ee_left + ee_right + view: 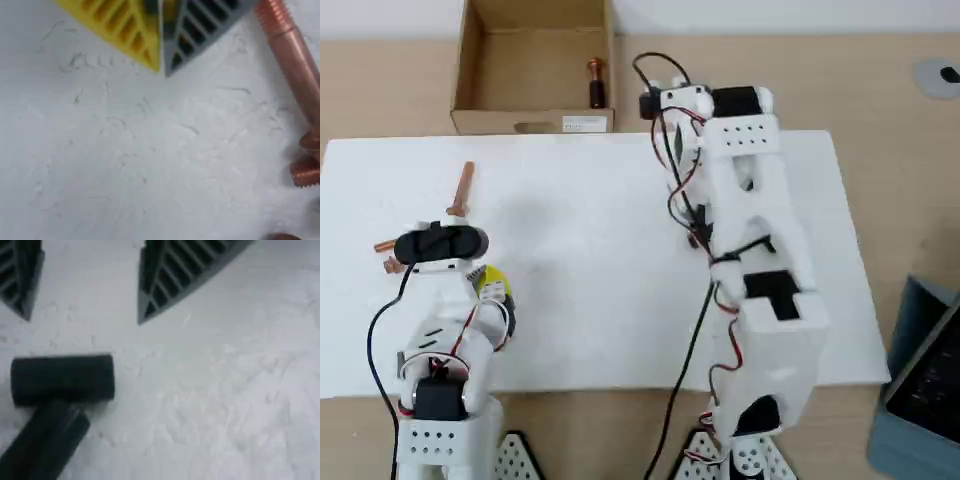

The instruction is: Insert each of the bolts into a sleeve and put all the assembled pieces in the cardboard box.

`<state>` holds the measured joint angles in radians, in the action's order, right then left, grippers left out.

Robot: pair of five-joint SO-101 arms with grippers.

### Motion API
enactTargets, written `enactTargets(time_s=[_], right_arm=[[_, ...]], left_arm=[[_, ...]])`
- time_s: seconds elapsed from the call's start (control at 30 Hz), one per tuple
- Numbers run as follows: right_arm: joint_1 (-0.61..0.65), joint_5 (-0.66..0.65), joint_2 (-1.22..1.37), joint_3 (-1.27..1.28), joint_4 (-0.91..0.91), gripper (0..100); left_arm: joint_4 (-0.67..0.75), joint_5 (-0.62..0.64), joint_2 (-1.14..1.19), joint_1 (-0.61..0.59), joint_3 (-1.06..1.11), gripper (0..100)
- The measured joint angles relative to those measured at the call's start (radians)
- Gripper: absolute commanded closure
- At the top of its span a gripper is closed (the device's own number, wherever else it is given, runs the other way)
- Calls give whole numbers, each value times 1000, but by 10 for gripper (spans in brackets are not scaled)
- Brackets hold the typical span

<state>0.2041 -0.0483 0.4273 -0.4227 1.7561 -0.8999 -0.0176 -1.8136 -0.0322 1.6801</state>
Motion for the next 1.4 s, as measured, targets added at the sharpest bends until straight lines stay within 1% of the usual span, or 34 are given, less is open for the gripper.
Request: enactTargets(time_s=[0.5, 0.83, 1.1, 1.4], right_arm=[[0, 0, 350, -316, 0, 839], [-37, 5, 480, -396, 2, 843], [-51, 5, 500, -417, 2, 982], [-52, -29, 506, -437, 5, 987]], left_arm=[[0, 0, 0, 0, 0, 998], [0, 0, 0, 0, 0, 998], [0, 0, 0, 0, 0, 998], [0, 0, 0, 0, 0, 998]])
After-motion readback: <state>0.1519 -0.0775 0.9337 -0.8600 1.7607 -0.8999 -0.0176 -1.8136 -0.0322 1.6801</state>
